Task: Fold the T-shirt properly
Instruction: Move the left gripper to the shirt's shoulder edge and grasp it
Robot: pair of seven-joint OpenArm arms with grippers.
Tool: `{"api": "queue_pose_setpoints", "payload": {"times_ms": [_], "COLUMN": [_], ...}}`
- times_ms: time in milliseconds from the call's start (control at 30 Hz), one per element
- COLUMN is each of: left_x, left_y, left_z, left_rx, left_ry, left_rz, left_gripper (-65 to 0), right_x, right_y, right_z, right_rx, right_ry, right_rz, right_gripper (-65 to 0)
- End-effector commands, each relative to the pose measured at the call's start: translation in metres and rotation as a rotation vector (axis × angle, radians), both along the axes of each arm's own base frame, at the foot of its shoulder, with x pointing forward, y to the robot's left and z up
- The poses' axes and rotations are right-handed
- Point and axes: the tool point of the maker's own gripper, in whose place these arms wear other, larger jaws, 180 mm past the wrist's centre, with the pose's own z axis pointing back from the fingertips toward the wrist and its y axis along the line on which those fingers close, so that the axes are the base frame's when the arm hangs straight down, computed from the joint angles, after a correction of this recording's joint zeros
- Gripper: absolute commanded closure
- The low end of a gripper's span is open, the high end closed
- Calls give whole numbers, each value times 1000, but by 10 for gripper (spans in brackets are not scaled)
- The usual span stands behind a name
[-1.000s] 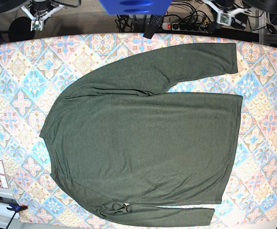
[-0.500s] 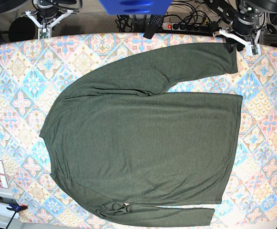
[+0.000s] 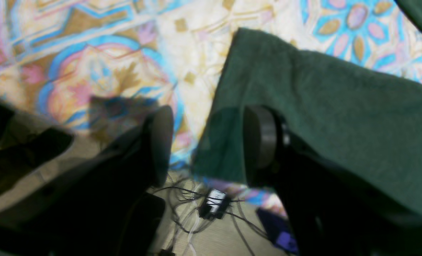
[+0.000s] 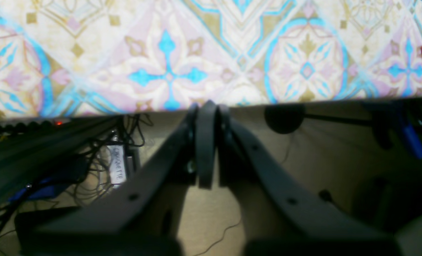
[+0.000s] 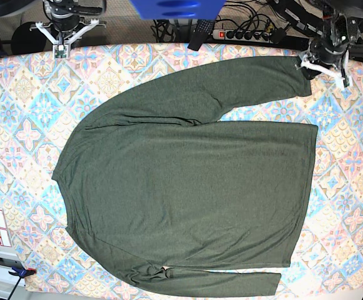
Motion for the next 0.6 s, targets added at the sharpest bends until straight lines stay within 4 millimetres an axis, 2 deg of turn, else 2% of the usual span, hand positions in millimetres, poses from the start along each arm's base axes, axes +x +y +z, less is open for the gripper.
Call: {"api": "queue_pose_setpoints", "payload": {"times_ms": [0,67,267,433,500,567], "left_x": [3,4,4,-3,-6,-7], "left_y": [6,5,-25,-60,-70,-75], "left_z": [3,-1,-14,-26,-29,-30], "left_rx": [12,3,-52,-107,-123,-132], "left_ry": [-6,-3,20,57,67,71], "left_rz": [-2,-8,-101,-178,-201,-214], "left_gripper": [-320,-320,-315,-308,-256,-157], "right_x": [4,4,4,4,4,11], "right_y": [-3,-3,-3,-3,-3,-3], "right_z": [6,6,6,6,6,8], "right_rx": [-16,-16,-16,-16,-16,-16], "right_ry": [-24,-24,-25,-25,-25,-42], "right_rz": [6,6,6,6,6,6], "right_gripper": [0,0,0,0,0,0]}}
